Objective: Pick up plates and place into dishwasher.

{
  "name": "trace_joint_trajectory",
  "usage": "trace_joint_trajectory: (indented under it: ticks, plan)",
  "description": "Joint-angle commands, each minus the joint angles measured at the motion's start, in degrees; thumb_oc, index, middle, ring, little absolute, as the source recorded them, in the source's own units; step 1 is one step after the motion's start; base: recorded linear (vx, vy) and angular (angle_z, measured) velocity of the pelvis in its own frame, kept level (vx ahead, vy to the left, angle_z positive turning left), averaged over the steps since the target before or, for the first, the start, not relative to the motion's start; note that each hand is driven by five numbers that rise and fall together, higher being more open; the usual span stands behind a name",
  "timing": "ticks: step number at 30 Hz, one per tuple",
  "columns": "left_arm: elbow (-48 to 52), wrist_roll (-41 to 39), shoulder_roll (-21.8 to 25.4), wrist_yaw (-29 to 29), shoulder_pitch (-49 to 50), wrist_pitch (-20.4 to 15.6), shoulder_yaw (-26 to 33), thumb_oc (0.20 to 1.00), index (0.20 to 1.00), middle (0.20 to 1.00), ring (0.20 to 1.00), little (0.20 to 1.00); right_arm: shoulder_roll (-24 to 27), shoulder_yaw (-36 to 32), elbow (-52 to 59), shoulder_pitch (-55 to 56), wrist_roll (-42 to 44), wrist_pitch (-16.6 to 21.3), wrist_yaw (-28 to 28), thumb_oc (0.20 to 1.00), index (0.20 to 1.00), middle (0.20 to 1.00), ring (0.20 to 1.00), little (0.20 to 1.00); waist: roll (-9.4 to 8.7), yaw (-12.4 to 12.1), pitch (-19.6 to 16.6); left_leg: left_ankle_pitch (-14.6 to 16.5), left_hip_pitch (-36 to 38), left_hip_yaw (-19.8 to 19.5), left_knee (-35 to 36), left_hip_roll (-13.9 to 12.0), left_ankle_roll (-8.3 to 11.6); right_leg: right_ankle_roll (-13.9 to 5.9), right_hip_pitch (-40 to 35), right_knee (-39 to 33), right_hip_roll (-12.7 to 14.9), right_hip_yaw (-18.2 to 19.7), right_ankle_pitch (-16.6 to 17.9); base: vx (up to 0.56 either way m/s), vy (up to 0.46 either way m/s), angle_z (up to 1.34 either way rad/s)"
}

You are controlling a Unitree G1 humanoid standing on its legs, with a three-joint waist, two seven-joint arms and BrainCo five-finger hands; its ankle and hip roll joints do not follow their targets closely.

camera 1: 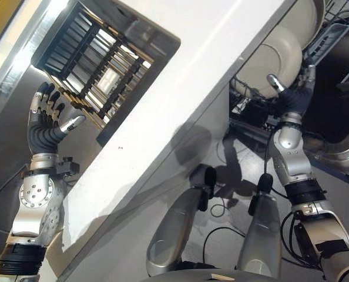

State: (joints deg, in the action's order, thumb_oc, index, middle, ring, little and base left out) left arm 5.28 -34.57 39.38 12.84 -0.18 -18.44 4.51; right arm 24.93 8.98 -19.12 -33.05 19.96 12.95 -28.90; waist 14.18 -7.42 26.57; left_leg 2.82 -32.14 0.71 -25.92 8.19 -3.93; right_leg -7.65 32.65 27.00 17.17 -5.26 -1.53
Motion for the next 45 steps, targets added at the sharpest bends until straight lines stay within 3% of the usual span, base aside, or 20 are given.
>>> trace_joint_trajectory:
  ticks: [1, 9, 14, 18, 23, 29, 33, 37, 40, 43, 45]
  plan:
    - [3.0, -0.8, -3.9, -1.6, 2.0, -3.1, -5.3, 1.000, 1.000, 1.000, 1.000, 1.000, -6.0, 7.0, 1.4, -11.2, 1.1, 2.0, 7.7, 1.000, 1.000, 1.000, 1.000, 1.000, -0.19, -5.3, 3.2, 9.5, -1.3, -3.6, -9.4, 1.6, 1.33, 0.53, -3.5, -14.6, 2.9, -1.3, 10.7, 0.01, -0.116, 0.21]
    - [3.0, -1.7, -0.2, -4.8, 1.9, -2.5, -3.3, 1.000, 1.000, 1.000, 1.000, 1.000, -6.3, 8.3, -0.5, -17.3, 7.6, 6.3, 11.2, 1.000, 1.000, 1.000, 1.000, 1.000, -1.27, -8.3, 3.2, 10.7, 0.7, -5.4, -11.5, 1.9, 1.12, 0.56, -8.4, -14.9, 3.3, -4.5, 10.9, -0.01, -0.129, 0.23]
    - [2.6, -2.3, 0.9, -5.3, 0.9, -2.1, -3.1, 1.000, 1.000, 1.000, 1.000, 1.000, -4.4, 8.4, 0.1, -17.9, 10.1, 6.6, 12.2, 1.000, 1.000, 1.000, 1.000, 1.000, -1.71, -7.5, 3.2, 11.6, 2.7, -4.8, -12.3, 2.3, 0.73, 0.74, -10.7, -15.3, 3.7, -4.1, 11.2, -0.05, -0.006, 0.01]
    - [2.1, -2.5, 1.3, -5.5, 0.1, -1.6, -3.2, 1.000, 1.000, 1.000, 1.000, 1.000, -1.8, 6.8, 1.2, -15.6, 8.4, 5.7, 8.7, 1.000, 1.000, 1.000, 1.000, 1.000, -2.83, -5.9, 3.2, 12.6, 4.1, -3.8, -12.8, 2.2, 0.38, 0.99, -12.0, -16.4, 3.8, -3.2, 12.1, -0.10, 0.033, 0.00]
    - [1.9, -1.8, 0.8, -3.9, -1.2, -0.7, -3.7, 1.000, 1.000, 1.000, 1.000, 1.000, 1.0, 3.7, 5.4, -10.8, 3.0, 0.1, 2.6, 1.000, 1.000, 1.000, 1.000, 1.000, -4.98, -2.8, 3.2, 13.2, 5.6, -1.7, -12.6, 1.6, -0.12, 1.13, -13.1, -18.8, 4.0, -1.6, 13.6, -0.13, 0.069, -0.10]
    - [2.0, -0.2, -0.5, -1.9, -1.7, 1.7, -4.0, 1.000, 1.000, 1.000, 1.000, 1.000, 3.1, 0.2, 11.6, -2.3, -6.0, -10.4, -2.5, 1.000, 1.000, 1.000, 1.000, 1.000, -7.18, 1.0, 2.5, 13.2, 9.4, 1.1, -10.0, 0.6, -0.85, 0.84, -14.7, -21.2, 3.5, 0.9, 14.9, -0.09, 0.095, -0.31]
    - [2.7, 0.9, -1.9, -1.1, -0.9, 2.1, -3.8, 1.000, 1.000, 1.000, 1.000, 1.000, 3.9, -1.5, 14.0, 1.8, -13.1, -15.6, -5.4, 1.000, 1.000, 1.000, 1.000, 1.000, -8.05, 2.1, 1.9, 12.9, 12.4, 3.3, -7.0, -0.7, -1.12, 0.41, -15.2, -21.7, 3.1, -0.2, 15.1, -0.07, 0.111, -0.49]
    - [3.7, 1.1, -3.4, -0.2, 1.0, 3.0, -3.4, 1.000, 1.000, 1.000, 1.000, 1.000, 4.5, -3.0, 16.4, 4.4, -20.0, -18.5, -6.0, 1.000, 1.000, 1.000, 1.000, 1.000, -8.86, 2.2, 0.9, 11.9, 15.7, 5.6, -3.3, -1.4, -1.53, -0.08, -15.5, -20.2, 3.1, -3.2, 15.6, -0.04, 0.109, -0.70]
    - [4.6, 1.6, -5.0, -1.2, 3.6, 3.3, -2.5, 1.000, 1.000, 1.000, 1.000, 1.000, 5.5, -4.6, 18.2, 8.3, -20.2, -18.4, -6.8, 1.000, 1.000, 1.000, 1.000, 1.000, -8.91, 2.0, -0.6, 10.0, 17.5, 6.7, 0.1, -2.1, -2.00, 0.50, -16.1, -15.4, 1.8, -4.1, 12.4, -0.01, 0.091, -0.34]
    - [5.4, 2.7, -6.4, -3.0, 5.2, 4.5, -1.6, 1.000, 1.000, 1.000, 1.000, 1.000, 6.4, -8.3, 22.1, 15.9, -19.0, -17.3, -9.1, 1.000, 1.000, 1.000, 1.000, 1.000, -7.95, 2.7, -2.7, 6.9, 18.9, 6.0, 4.4, -2.6, -2.67, 2.86, -14.7, -2.2, -2.2, -2.8, 6.7, 0.01, 0.088, -0.07]
    - [5.9, 4.3, -7.8, -3.4, 5.5, 5.6, -1.7, 1.000, 1.000, 1.000, 1.000, 1.000, 6.1, -10.3, 24.2, 21.2, -17.9, -15.6, -12.5, 1.000, 1.000, 1.000, 1.000, 1.000, -8.22, 3.6, -4.1, 5.6, 19.5, 5.8, 5.8, -2.7, -2.47, 4.80, -15.6, -1.7, -4.3, -2.2, 2.3, 0.06, -0.016, 0.19]
